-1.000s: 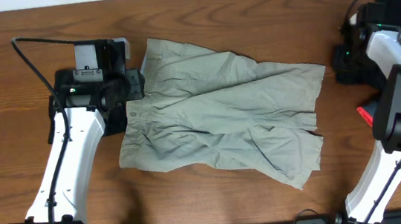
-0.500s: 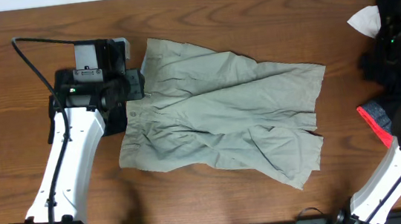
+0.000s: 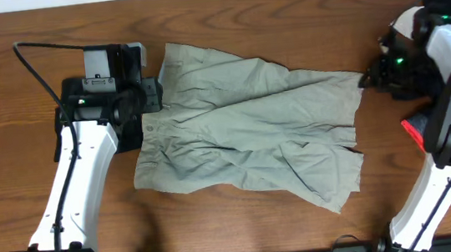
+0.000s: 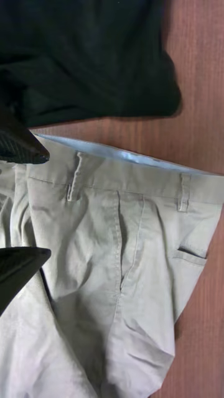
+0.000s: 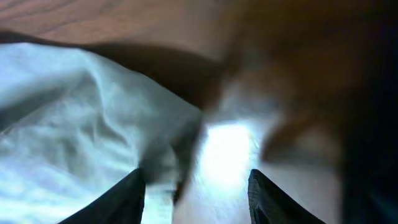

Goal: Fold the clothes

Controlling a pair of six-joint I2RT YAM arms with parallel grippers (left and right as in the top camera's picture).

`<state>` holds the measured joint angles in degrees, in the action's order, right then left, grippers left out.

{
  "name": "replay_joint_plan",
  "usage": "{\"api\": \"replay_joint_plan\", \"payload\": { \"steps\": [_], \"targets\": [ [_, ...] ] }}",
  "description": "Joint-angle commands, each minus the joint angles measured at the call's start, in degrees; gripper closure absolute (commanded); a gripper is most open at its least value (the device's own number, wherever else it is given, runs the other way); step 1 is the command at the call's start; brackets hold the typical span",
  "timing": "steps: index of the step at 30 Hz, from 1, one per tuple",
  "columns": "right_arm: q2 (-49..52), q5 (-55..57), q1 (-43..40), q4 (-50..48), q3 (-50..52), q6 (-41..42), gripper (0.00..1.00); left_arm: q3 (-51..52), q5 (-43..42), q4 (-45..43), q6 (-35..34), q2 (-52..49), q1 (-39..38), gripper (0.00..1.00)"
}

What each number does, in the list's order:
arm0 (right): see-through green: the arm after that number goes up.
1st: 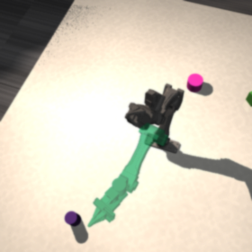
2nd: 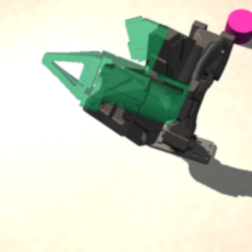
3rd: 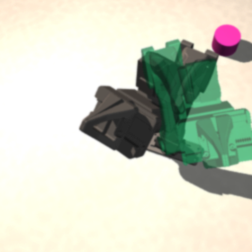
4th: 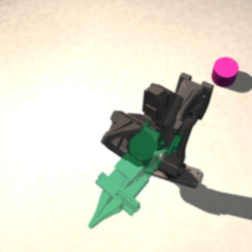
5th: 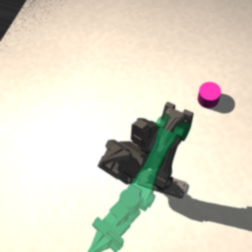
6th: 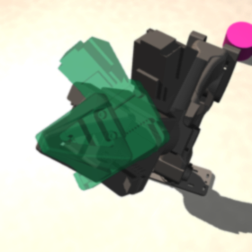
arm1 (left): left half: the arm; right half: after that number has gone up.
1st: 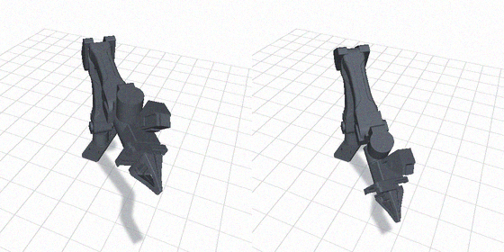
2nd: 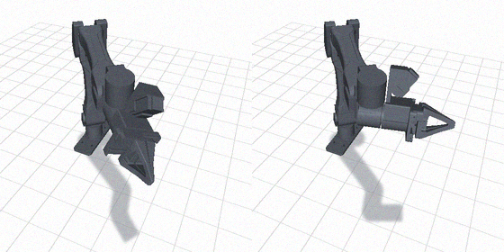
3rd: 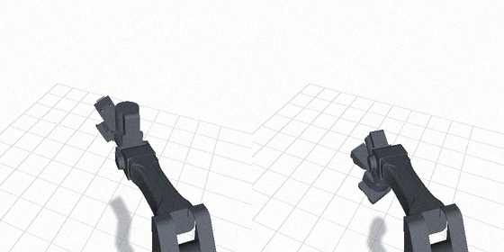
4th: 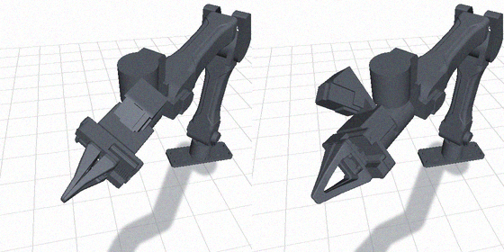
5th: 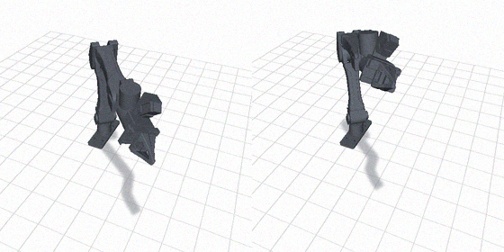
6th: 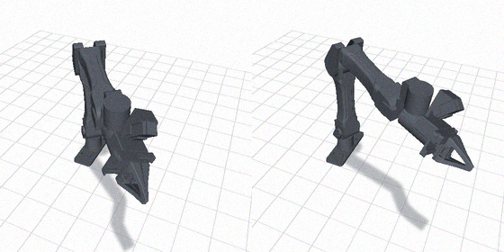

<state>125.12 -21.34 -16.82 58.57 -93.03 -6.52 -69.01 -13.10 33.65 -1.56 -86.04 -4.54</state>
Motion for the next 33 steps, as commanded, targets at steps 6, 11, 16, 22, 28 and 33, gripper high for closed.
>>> {"api": "replay_joint_plan", "payload": {
  "steps": [6,11,16,22,28,33],
  "targets": [
    [0.00,-4.46,4.87,-8.44,3.89,2.99,0.99,0.28,0.46,0.37,-0.28,1.18,0.22,0.56],
    [-4.83,-7.58,4.68,-3.45,-2.58,2.64,0.99,0.28,0.48,0.22,-0.26,1.18,0.24,0.56],
    [-12.33,-1.92,4.35,-7.72,-8.50,7.15,0.99,0.28,0.48,0.00,-0.26,1.18,0.24,0.56],
    [-15.37,16.48,4.24,-23.69,-9.35,21.75,0.99,0.28,0.48,-0.31,-0.26,1.18,0.22,0.56],
    [-8.83,16.39,4.48,-22.29,-9.35,23.87,0.58,0.28,0.48,-0.28,-0.26,1.18,0.22,0.56],
    [-6.08,16.41,4.46,-9.66,-9.33,19.06,0.59,0.28,0.46,0.44,-0.26,1.18,0.22,0.56]
  ]
}}
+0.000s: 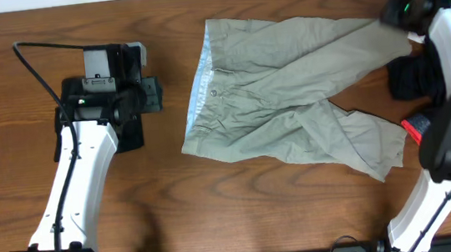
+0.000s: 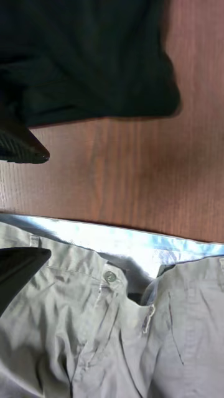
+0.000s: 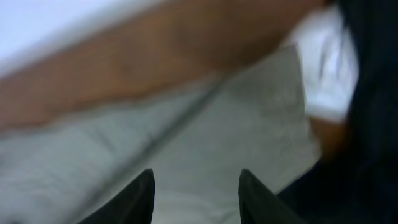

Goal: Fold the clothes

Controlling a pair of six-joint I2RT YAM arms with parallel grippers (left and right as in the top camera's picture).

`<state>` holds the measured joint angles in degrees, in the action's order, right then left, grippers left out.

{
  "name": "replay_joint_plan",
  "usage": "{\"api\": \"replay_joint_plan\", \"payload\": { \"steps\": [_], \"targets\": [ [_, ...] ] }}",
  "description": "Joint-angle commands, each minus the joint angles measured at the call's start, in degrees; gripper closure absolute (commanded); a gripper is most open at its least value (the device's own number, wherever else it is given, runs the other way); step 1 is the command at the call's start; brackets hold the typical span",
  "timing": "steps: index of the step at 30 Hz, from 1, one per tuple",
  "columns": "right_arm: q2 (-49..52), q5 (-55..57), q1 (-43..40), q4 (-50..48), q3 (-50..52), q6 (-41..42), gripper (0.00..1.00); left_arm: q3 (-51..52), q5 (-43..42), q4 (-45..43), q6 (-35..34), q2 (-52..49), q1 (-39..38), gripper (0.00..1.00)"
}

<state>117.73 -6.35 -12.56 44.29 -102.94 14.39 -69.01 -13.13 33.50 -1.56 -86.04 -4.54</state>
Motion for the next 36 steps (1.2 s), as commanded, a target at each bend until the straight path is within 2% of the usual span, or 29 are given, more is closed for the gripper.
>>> {"api": "replay_joint_plan", "payload": {
  "steps": [1,11,20,28,34,36],
  "targets": [
    [1.25,1.40,0.20,6.93,0.57,-3.04,0.60,0.28,0.48,0.94,-0.26,1.18,0.22,0.56],
    [-8.20,-1.60,0.13,24.57,0.57,-12.17,0.57,0.63,-3.43,10.03,-0.13,0.81,-0.76,0.52],
    [-10.91,-1.62,0.11,37.64,0.68,-13.68,0.55,3.76,-5.68,10.67,2.16,-3.08,-8.70,0.51],
    [-10.91,-1.62,0.11,40.04,0.72,-15.32,0.55,7.45,0.35,10.29,2.14,-11.26,-9.90,0.50],
    [-10.91,-1.62,0.11,39.93,0.72,-15.32,0.55,7.45,-0.02,9.25,-0.11,-15.98,-9.90,0.36],
    [-10.91,-1.62,0.11,39.91,0.72,-15.32,0.55,7.45,-2.43,8.98,-0.07,-17.00,-9.90,0.33]
  ]
}}
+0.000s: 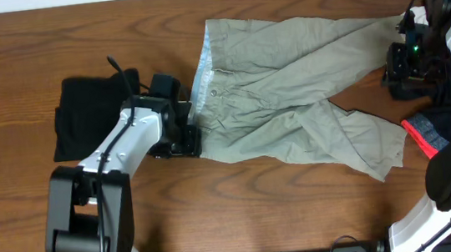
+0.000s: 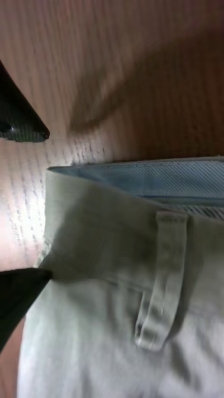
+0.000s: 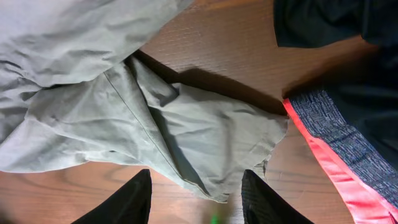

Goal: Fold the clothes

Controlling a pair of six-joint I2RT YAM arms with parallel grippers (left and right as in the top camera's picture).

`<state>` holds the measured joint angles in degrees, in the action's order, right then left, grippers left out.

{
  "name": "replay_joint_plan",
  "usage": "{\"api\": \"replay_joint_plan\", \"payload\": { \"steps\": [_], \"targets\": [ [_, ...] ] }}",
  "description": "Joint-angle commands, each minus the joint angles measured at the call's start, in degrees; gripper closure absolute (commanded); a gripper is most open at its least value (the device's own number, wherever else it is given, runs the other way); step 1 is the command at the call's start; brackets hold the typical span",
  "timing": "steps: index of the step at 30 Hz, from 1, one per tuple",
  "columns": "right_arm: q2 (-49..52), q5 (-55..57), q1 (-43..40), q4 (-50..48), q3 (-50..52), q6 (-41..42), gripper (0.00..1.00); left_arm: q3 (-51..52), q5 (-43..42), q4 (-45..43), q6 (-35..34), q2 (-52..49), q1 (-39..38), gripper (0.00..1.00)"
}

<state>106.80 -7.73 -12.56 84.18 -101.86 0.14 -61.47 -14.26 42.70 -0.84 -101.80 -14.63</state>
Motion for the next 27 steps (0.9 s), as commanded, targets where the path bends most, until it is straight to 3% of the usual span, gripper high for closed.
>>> {"api": "replay_joint_plan", "payload": {
  "steps": [1,6,8,12,15,16,27],
  "targets": [
    [0.02,-0.24,0.11,0.02,-0.35,-1.07,0.54,-0.09,-2.80,-0.52,-0.76,-1.73,0.20,0.33],
    [0.02,-0.24,0.11,-0.20,-0.35,-1.05,0.55,-0.07,-4.81,-2.34,-0.76,-2.36,0.20,0.33],
    [0.02,-0.24,0.11,-0.15,-0.35,-1.07,0.55,-0.07,-4.81,-2.89,-0.74,-2.36,0.20,0.38],
    [0.02,-0.24,0.11,-0.15,-0.35,-1.07,0.55,-0.07,-4.81,-2.93,-0.74,-2.36,0.20,0.59],
    [0.02,-0.24,0.11,-0.20,-0.35,-1.07,0.55,-0.09,-4.81,-2.95,-0.74,-2.34,0.20,0.90],
    [0.02,-0.24,0.11,-0.26,-0.35,-1.07,0.55,-0.11,-4.81,-2.93,-0.74,-2.29,0.20,0.94],
    [0.02,-0.22,0.09,3.72,-0.35,-1.07,0.56,-1.81,-3.96,-2.82,-0.46,5.88,3.41,0.94]
  ]
}}
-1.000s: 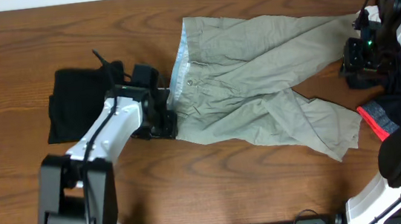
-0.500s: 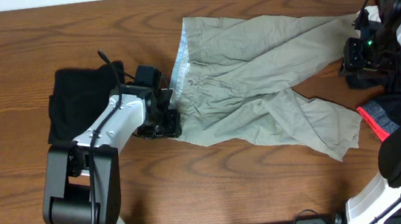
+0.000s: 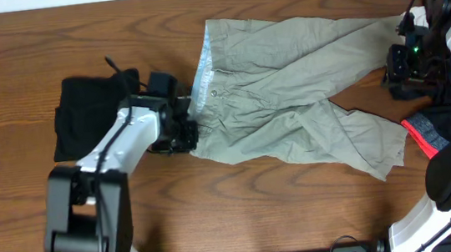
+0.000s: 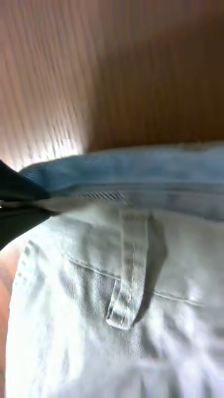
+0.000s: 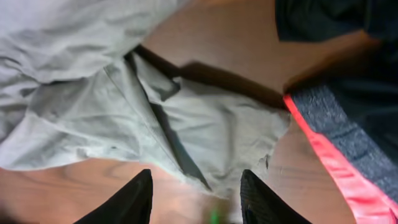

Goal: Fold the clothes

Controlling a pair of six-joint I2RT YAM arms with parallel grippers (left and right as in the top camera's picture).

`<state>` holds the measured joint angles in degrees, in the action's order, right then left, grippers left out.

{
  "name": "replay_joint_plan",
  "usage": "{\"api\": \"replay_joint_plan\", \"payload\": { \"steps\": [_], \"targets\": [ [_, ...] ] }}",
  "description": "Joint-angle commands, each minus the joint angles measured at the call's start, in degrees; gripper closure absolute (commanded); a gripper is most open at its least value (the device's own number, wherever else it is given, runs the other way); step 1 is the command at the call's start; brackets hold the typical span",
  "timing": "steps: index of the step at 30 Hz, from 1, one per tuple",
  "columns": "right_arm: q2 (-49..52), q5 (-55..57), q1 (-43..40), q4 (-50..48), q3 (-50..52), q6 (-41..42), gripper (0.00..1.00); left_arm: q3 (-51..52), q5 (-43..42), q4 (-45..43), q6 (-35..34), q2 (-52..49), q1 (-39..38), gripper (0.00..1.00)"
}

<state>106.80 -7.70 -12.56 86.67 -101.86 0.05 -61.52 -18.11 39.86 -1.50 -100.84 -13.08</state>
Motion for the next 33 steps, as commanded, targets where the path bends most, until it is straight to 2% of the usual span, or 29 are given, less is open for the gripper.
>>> {"api": "replay_joint_plan", "payload": {
  "steps": [1,4,7,18,19,21,25,26,29,33],
  "targets": [
    [0.02,-0.24,0.11,2.34,-0.35,-0.98,0.56,-1.77,0.87,-0.11,-0.33,6.40,2.69,0.94],
    [0.02,-0.26,0.11,4.24,-0.26,-0.96,0.55,-1.77,5.18,-1.38,-2.32,10.97,5.38,0.94],
    [0.02,-0.85,0.70,4.52,0.48,-0.94,0.54,-1.77,5.31,-2.93,-2.64,13.73,7.02,0.94],
    [0.02,-2.86,8.31,-3.13,14.08,-1.40,0.53,-1.66,4.04,-0.61,-3.80,13.60,7.13,0.94],
    [0.02,-2.91,8.55,-3.85,14.71,-1.38,0.53,-1.53,3.28,0.26,-3.80,13.49,7.13,0.91],
    [0.02,-2.91,8.61,-4.87,15.08,-1.38,0.53,-0.81,1.66,1.18,-3.78,13.07,7.13,0.74],
    [0.00,-3.26,8.59,-5.53,15.04,-0.96,0.53,2.03,0.22,1.03,-3.80,11.23,7.13,0.47],
    [0.00,-3.26,8.55,-5.53,15.04,-0.96,0.53,2.58,-0.55,1.16,-3.80,10.49,7.13,0.43],
    [0.00,-3.26,8.48,-5.51,15.04,-0.98,0.53,3.74,-3.52,1.33,-6.88,7.93,7.13,0.37],
    [0.00,-3.26,8.46,-5.49,15.04,-0.98,0.53,4.24,-5.92,2.95,-15.15,4.13,7.13,0.36]
  ]
}}
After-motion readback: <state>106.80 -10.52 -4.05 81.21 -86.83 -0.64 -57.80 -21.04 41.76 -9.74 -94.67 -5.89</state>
